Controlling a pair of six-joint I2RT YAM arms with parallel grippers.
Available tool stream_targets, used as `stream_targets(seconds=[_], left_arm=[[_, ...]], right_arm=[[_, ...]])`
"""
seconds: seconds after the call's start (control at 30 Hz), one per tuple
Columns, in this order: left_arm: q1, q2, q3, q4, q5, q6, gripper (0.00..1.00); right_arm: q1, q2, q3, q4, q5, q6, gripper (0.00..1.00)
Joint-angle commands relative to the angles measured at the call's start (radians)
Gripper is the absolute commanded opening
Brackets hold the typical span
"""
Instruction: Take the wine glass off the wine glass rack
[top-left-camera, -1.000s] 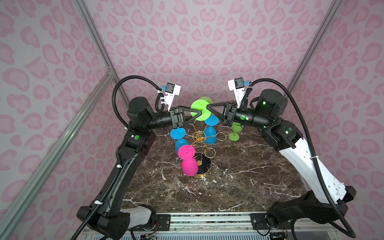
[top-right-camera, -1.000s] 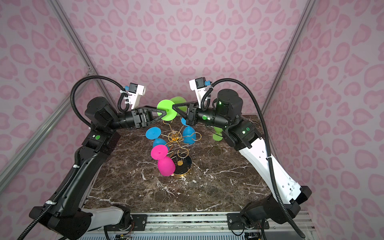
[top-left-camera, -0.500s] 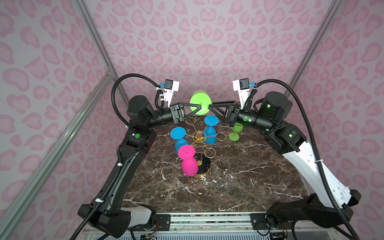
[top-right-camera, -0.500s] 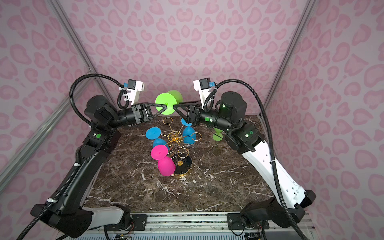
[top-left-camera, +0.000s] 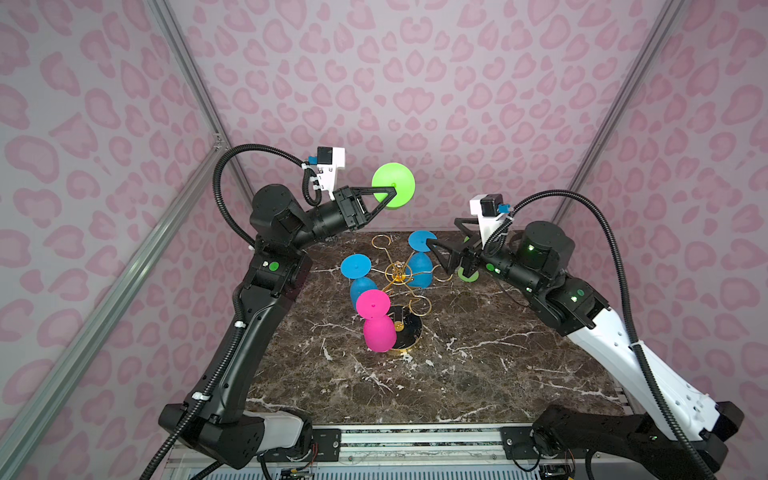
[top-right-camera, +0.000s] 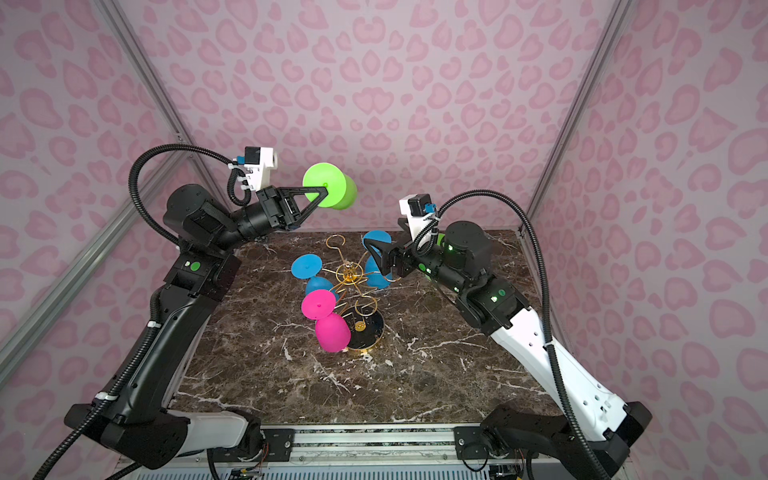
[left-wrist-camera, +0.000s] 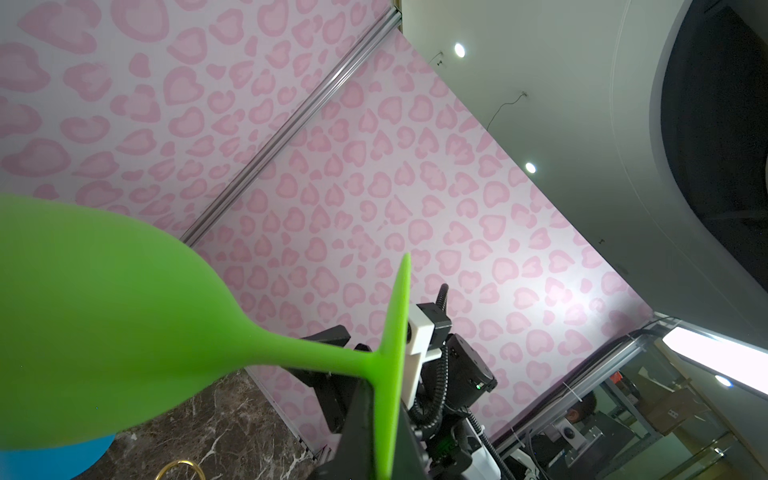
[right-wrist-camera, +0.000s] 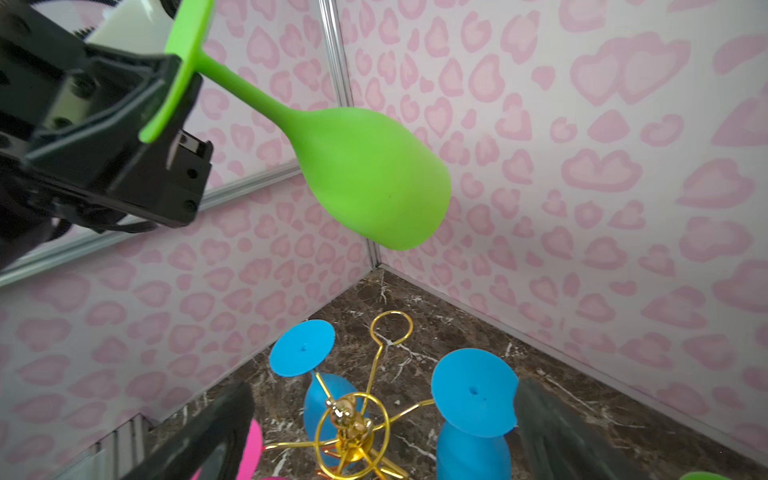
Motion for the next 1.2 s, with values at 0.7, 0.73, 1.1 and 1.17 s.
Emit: stream_targets(seconds=[0.7,0.73,1.1,1.17], left_arm=[[0.007,-0.039,-0.039,0.156,-0.061,-0.179,0.04],[0.007,-0.039,-0.043,0.162,-0.061,-0.186,0.03],[0.015,-0.051,-0.048,0.166,-0.059,-0.209,0.04],[0.016,-0.052,-0.052,0.167,-0.060,-0.218,0.04]], right_arm=[[0.128,0.295,-0.009,0.704,0.170,-0.250,0.99],[0.130,0.305,-0.001,0.707,0.177,-0.249,0.99],[0.139,0.355,0.040,0.763,0.244,-0.259,0.99],[0.141,0.368,0.054,0.767,0.246,-0.258,0.99]])
